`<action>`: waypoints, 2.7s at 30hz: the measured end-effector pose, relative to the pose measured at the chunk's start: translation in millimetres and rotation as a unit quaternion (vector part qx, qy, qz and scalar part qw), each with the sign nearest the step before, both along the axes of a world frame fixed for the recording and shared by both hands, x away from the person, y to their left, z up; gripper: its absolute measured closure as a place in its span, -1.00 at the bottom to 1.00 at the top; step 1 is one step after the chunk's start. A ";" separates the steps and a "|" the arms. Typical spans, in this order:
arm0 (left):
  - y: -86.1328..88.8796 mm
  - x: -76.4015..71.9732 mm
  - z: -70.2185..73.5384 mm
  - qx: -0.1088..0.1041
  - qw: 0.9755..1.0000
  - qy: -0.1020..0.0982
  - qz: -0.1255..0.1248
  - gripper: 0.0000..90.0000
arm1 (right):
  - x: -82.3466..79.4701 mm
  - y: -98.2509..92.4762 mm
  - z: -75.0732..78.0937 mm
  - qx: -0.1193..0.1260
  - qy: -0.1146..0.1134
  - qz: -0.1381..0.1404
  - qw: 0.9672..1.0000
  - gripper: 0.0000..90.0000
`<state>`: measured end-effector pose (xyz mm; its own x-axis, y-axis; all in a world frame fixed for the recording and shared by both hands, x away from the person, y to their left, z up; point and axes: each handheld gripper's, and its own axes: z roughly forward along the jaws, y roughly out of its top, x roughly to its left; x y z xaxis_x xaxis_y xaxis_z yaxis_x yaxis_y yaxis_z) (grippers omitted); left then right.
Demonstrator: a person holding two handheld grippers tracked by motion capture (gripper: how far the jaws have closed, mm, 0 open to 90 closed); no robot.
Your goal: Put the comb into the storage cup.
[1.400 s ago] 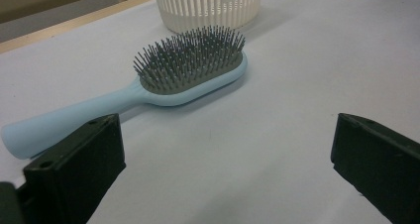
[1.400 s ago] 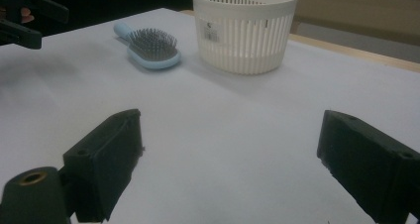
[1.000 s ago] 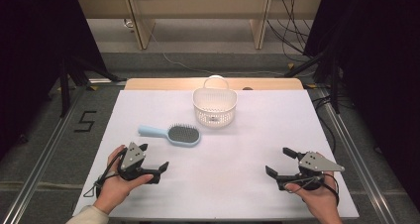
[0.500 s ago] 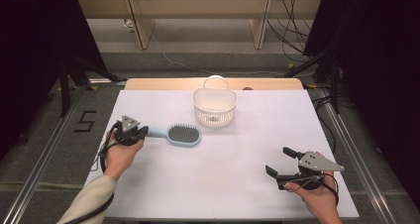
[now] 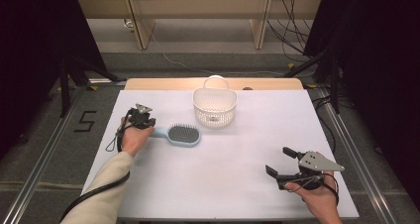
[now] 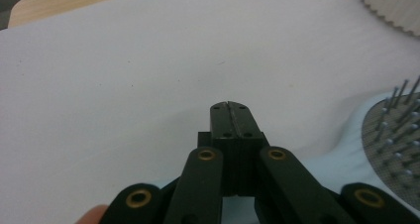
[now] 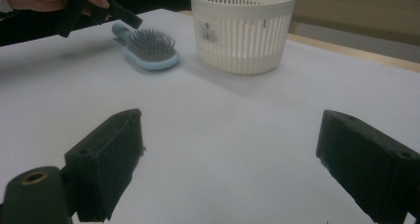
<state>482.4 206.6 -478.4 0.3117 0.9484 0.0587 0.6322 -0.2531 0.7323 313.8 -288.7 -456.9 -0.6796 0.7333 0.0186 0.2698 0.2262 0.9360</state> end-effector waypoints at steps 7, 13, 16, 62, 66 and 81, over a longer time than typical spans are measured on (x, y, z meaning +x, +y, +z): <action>-4.5 5.8 -1.0 0.012 1.000 0.023 0.012 1.00 | -0.4 -0.1 0.3 0.000 0.000 0.001 1.000 -0.74; -3.4 7.9 -3.4 0.014 0.999 0.046 0.020 1.00 | 0.1 0.3 -0.1 0.003 0.000 0.002 1.000 -0.74; -2.7 8.2 -3.1 0.011 0.998 0.051 0.022 1.00 | 0.1 0.2 -0.1 0.003 0.002 0.001 1.000 -0.74; -9.8 -66.1 1.4 -0.017 0.987 0.148 -0.065 1.00 | -0.6 0.5 0.4 0.004 0.002 0.004 1.000 -0.74; -11.3 -71.7 1.7 -0.009 0.986 0.149 -0.072 1.00 | -0.8 0.5 0.6 0.004 0.002 0.003 1.000 -0.73; -24.9 -89.3 2.8 0.009 0.984 0.151 -0.094 1.00 | -0.8 0.6 0.7 0.003 0.000 0.005 1.000 -0.73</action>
